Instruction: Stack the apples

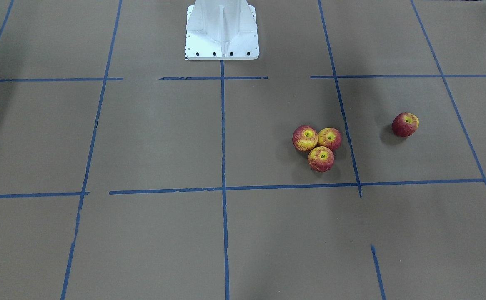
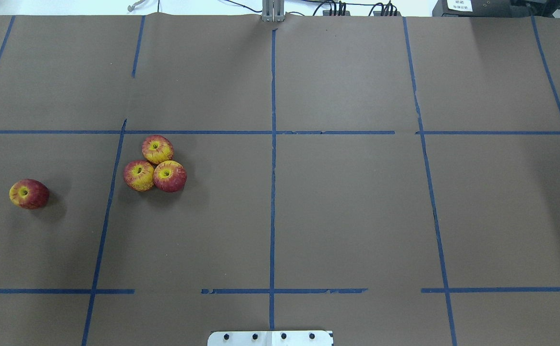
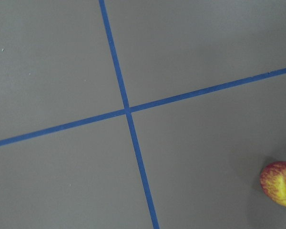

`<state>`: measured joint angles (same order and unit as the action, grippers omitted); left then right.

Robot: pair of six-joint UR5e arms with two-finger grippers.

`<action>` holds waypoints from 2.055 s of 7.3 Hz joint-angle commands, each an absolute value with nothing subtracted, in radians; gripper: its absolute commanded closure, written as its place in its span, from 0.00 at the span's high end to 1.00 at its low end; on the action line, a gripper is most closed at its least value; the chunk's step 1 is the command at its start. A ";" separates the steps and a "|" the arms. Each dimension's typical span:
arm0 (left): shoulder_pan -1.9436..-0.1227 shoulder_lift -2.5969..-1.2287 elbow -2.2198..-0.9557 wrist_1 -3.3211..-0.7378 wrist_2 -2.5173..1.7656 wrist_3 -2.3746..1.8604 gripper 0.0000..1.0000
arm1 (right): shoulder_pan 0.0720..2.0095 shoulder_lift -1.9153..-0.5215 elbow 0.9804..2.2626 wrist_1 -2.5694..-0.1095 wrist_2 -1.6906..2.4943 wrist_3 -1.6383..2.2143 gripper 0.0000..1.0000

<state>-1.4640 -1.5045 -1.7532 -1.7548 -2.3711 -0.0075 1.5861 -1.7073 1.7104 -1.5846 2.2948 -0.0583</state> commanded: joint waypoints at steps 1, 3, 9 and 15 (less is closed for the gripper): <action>-1.280 -1.506 -1.750 -1.946 -2.347 -0.319 1.00 | 1.586 -1.707 1.710 -1.585 2.295 -0.058 1.00; -1.058 -1.505 -1.810 -1.951 -2.156 -0.565 1.00 | 1.586 -1.707 1.710 -1.585 2.295 -0.058 1.00; -0.854 -1.502 -1.793 -1.953 -1.985 -0.732 1.00 | 1.586 -1.707 1.710 -1.585 2.295 -0.058 1.00; -0.813 -1.516 -1.741 -1.951 -1.999 -0.727 0.17 | 1.586 -1.707 1.710 -1.585 2.295 -0.058 1.00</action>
<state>-0.8181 -1.5130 -1.7346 -1.9535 -1.9943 -0.7252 1.5861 -1.7073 1.7104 -1.5846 2.2948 -0.0583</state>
